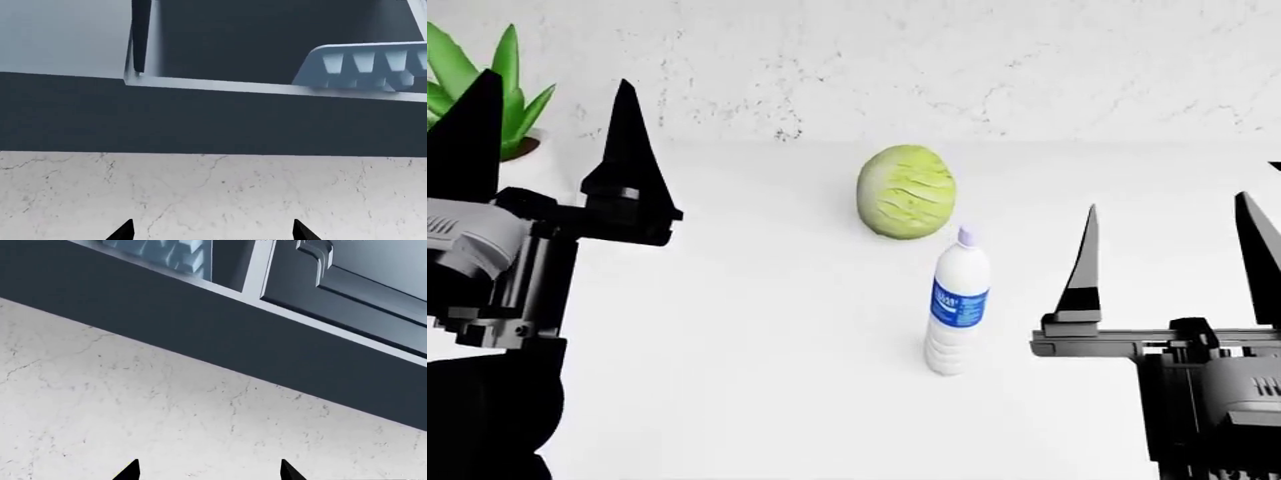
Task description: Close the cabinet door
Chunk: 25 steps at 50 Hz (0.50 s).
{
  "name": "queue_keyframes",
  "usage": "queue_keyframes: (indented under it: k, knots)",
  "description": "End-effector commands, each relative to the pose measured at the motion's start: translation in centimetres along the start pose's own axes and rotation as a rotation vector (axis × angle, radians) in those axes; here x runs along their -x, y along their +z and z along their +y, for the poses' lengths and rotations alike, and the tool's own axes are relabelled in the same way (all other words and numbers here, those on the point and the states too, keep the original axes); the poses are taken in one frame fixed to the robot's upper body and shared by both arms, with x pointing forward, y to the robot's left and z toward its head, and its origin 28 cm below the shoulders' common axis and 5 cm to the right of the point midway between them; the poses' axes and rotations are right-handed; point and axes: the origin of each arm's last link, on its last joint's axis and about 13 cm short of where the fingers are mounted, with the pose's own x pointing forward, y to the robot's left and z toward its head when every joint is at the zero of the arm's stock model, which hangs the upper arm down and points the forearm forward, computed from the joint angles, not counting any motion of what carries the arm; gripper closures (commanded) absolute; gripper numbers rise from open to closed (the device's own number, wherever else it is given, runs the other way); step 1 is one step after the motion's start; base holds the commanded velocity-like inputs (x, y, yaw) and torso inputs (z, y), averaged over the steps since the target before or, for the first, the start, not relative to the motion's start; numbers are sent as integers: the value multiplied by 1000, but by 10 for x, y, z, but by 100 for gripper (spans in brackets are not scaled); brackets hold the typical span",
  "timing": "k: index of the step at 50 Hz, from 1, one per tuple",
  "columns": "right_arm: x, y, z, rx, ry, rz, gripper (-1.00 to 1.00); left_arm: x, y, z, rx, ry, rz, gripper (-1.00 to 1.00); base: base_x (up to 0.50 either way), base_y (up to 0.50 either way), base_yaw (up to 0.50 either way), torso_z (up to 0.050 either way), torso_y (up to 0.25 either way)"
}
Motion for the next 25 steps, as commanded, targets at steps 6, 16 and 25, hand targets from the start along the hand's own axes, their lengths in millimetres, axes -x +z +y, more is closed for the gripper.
queue_keyframes:
  k: [6,16,25]
  knots:
    - [1,-2,-1,-4,-14,-3,-100,0,22,5,75,45,-44,-100,0,0,0,0,0]
    - [1,-7,0,-20,-17,-2,-100,0,88,29,191,126,-128,-100,0,0,0,0,0]
    - [4,-8,-1,-36,-26,-11,-100,-1,105,46,129,187,-145,-100,0,0,0,0,0]
